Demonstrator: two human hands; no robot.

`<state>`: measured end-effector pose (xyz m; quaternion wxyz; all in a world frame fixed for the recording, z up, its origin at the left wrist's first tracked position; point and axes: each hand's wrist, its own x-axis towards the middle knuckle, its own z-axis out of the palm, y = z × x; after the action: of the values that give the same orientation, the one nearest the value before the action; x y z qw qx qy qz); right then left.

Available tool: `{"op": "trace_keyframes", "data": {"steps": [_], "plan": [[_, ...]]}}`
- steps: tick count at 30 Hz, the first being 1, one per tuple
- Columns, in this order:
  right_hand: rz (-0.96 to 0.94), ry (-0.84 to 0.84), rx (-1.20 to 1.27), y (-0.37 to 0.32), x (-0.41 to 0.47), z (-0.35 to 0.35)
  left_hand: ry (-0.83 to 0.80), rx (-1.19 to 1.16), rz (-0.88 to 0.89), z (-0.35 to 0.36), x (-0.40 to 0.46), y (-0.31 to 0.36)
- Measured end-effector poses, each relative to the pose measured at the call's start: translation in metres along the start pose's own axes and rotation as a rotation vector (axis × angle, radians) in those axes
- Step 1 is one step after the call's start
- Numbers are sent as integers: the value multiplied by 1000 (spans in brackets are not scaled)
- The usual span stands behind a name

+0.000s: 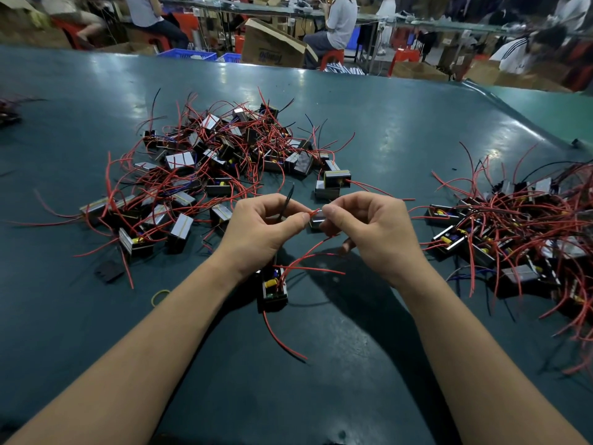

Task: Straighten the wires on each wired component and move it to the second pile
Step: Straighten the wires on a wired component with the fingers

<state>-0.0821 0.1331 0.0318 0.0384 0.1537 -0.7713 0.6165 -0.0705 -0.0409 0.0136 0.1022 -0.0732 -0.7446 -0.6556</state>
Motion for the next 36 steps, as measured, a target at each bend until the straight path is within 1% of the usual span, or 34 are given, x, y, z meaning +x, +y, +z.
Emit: {"op": "trace_keyframes", "data": {"steps": [2,4,6,9,14,19,21,24,27,29,30,31,32,34,36], "plan": [[-57,16,-49,0,0,1,7,16,4,0,0,0],[-137,45,-151,2,1,2,6,32,6,0,0,0],[-151,66,-188,4,1,4,-4,49,7,1,0,1],[-125,72,-145,6,2,5,-13,86,9,1,-1,2],[-247,42,-173,6,1,1,-7,99,5,-1,-1,2],[-252,0,-59,3,0,-3,-29,90,-7,-3,-1,1],[-281,27,-142,5,0,-4,-20,88,-13,-2,-1,1],[-393,68,-338,8,-1,-2,0,111,-18,-1,0,-1],[-520,89,-479,9,-1,-1,7,139,-9,-1,0,-2],[-575,78,-502,10,1,-1,-14,131,0,-1,-2,0],[-575,64,-475,10,2,-1,-30,122,2,-1,-3,2],[-536,39,-414,9,2,-2,-38,114,5,-1,-5,3],[-445,4,-318,8,3,-3,-44,106,8,-1,-5,4],[-192,-70,-89,5,4,-4,-61,97,19,-1,-6,7],[11,-142,39,4,4,-6,-81,90,35,-2,-7,8]]}}
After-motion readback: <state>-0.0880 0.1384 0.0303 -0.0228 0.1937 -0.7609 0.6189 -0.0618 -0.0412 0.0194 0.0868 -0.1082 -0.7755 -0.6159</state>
